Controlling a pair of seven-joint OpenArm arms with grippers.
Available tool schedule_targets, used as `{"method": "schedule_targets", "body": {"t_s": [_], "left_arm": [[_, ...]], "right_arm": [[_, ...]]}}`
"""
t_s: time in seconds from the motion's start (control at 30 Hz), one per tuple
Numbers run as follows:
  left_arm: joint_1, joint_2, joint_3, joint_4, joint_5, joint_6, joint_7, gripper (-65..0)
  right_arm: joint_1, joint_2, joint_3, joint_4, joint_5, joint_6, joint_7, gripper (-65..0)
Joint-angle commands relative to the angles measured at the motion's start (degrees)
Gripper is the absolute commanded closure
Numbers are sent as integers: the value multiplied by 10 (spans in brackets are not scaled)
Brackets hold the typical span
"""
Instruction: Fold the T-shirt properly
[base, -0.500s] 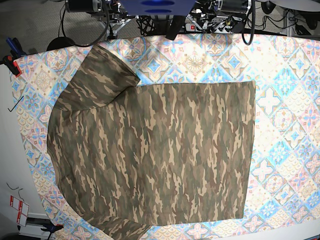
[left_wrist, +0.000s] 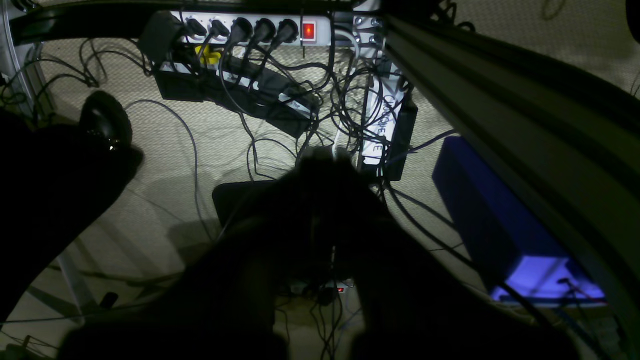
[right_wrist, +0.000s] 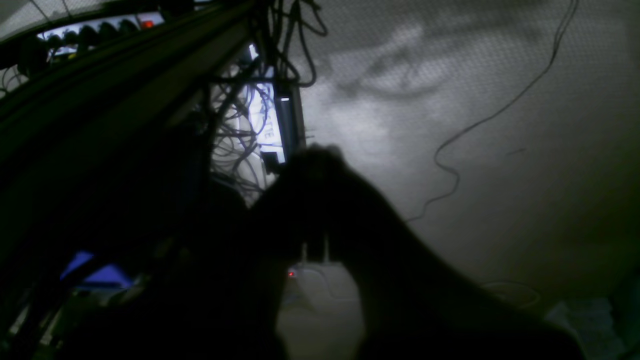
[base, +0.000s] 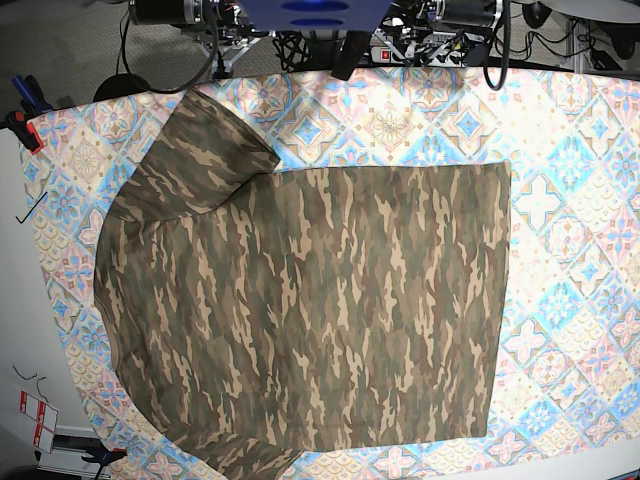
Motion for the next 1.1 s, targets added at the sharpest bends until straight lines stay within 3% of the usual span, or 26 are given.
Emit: {"method": "schedule_targets", "body": {"t_s": [0.0, 0.1, 0.27, 0.4, 0.67, 0.93, 1.07], "left_arm": [[3, -3, 1, -1, 3, 3, -4, 0], [26, -12, 1, 6, 2, 3, -21, 0], [79, -28, 1, 7, 2, 3, -160, 0], [117, -42, -2, 4, -2, 3, -288, 0], [175, -43, -2, 1, -2, 2, -482, 0], [232, -43, -2, 1, -2, 2, -709, 0], [246, -43, -2, 12, -3, 2, -725, 0]], "right_arm": [[0, 13, 1, -1, 2, -1, 4, 0], [-15, 26, 15, 1, 3, -1, 5, 0], [-54, 26, 76, 5, -1, -1, 59, 0], [-83, 26, 77, 5, -1, -1, 142, 0], [-130, 26, 76, 5, -1, -1, 293, 0], [-199, 25, 76, 5, -1, -1, 506, 0], [-223, 24, 76, -1, -1, -1, 609, 0]]}}
